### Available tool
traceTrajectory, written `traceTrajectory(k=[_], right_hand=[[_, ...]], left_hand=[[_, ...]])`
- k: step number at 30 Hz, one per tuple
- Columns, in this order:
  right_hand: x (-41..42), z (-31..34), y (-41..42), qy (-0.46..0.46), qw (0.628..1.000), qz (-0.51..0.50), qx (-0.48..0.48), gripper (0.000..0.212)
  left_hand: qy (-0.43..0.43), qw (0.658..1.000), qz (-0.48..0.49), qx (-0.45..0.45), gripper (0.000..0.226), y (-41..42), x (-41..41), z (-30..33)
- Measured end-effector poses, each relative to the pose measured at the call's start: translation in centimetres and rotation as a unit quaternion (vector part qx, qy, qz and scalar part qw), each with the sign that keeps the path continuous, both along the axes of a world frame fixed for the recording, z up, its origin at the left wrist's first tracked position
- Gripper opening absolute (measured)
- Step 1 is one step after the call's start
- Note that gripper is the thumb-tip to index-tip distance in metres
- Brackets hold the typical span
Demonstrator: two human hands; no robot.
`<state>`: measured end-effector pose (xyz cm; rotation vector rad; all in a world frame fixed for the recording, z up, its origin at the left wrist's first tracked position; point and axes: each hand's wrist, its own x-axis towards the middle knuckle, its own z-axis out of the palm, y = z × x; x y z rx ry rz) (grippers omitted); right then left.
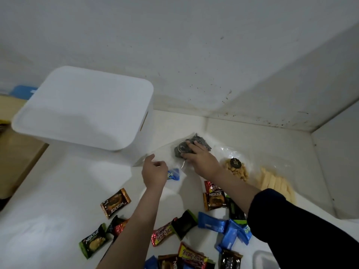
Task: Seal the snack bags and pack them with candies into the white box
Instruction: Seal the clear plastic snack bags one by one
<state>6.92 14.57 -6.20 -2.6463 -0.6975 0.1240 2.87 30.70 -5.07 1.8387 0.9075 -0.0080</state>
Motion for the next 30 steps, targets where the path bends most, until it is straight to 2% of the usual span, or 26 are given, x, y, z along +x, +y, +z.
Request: traceTrajectory(k=[4, 6, 9, 11, 14, 16, 18, 22, 26, 30], right_hand=[[-1.2, 2.1, -0.4, -0.014, 0.99, -0.036, 0.135, 0.037], [-2.5, 4.0, -0.9, -0.008, 0.974, -0.082, 0.211, 0.037], [-5.3, 7.3, -1.6, 0.031, 0.941, -0.144, 0.304, 0.026], [-7.3, 8.9, -1.7, 0.06, 0.918, -0.165, 0.356, 0.027], [-10.1, 10.4, -2.0, 0.118, 0.888, -0.184, 0.405, 0.037], [-11.9, 11.7, -1.8, 0.141, 0.88, -0.186, 0.413, 0.033], [-13.5, 13.2, -1.4, 0.15, 0.871, -0.184, 0.429, 0.031], [-16.1, 16.6, -0.5, 0.075, 0.844, -0.183, 0.498, 0.036], [-17.7, 20.5, 0.7, -0.036, 0.804, -0.207, 0.556, 0.015], [-18.9, 23.0, 2.0, -0.085, 0.787, -0.215, 0.571, 0.014]], left_hand=[[-0.107, 0.987, 0.008, -0.12, 0.055, 0.0, -0.7, 2.9], [-0.153, 0.973, 0.008, -0.174, 0.055, -0.1, -1.2, 5.0], [-0.18, 0.958, -0.02, -0.223, 0.046, 0.0, -2.4, 7.8], [-0.197, 0.946, -0.094, -0.238, 0.039, 0.4, -3.5, 9.2], [-0.263, 0.917, -0.207, -0.216, 0.023, 0.8, -5.1, 11.5], [-0.293, 0.901, -0.238, -0.215, 0.013, 0.8, -6.2, 13.3], [-0.303, 0.893, -0.247, -0.224, 0.014, 0.8, -7.4, 14.9], [-0.313, 0.886, -0.246, -0.237, 0.014, 1.2, -9.3, 17.1], [-0.349, 0.874, -0.242, -0.238, 0.013, 2.0, -11.1, 19.5], [-0.35, 0.867, -0.261, -0.24, 0.012, 3.5, -12.4, 21.7]])
